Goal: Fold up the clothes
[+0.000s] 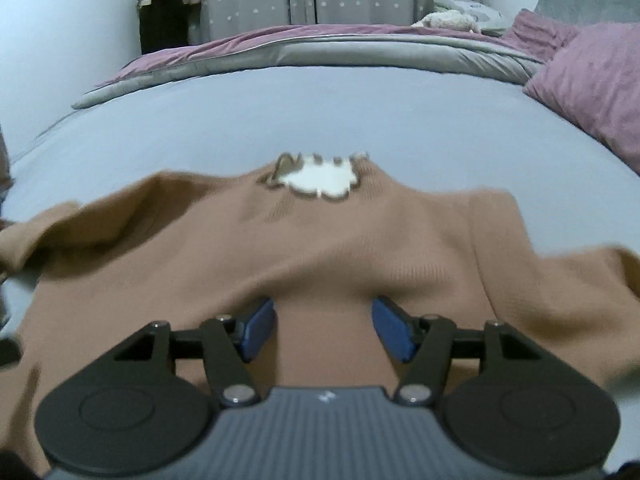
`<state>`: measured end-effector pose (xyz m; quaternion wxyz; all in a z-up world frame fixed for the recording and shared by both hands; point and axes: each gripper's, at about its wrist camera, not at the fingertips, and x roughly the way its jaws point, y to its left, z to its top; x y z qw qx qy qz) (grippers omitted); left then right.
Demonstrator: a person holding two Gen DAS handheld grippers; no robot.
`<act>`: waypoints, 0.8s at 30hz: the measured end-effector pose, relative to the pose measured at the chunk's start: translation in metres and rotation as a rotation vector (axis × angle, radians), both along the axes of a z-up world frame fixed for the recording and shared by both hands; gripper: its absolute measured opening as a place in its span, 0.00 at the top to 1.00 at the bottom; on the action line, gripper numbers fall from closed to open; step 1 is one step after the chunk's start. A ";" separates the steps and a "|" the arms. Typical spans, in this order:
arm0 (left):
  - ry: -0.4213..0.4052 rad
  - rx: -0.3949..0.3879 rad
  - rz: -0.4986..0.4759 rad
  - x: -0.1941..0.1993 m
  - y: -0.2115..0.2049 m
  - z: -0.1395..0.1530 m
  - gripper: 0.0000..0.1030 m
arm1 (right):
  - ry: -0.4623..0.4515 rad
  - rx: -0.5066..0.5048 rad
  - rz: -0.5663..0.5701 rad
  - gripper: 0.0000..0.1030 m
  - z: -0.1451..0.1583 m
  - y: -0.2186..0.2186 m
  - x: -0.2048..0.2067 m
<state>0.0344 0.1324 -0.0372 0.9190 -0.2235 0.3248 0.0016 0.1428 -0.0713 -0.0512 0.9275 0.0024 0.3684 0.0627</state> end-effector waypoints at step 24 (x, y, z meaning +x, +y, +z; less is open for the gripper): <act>-0.021 -0.038 0.087 0.020 0.041 0.000 0.48 | 0.009 0.331 0.034 0.62 0.010 -0.014 0.121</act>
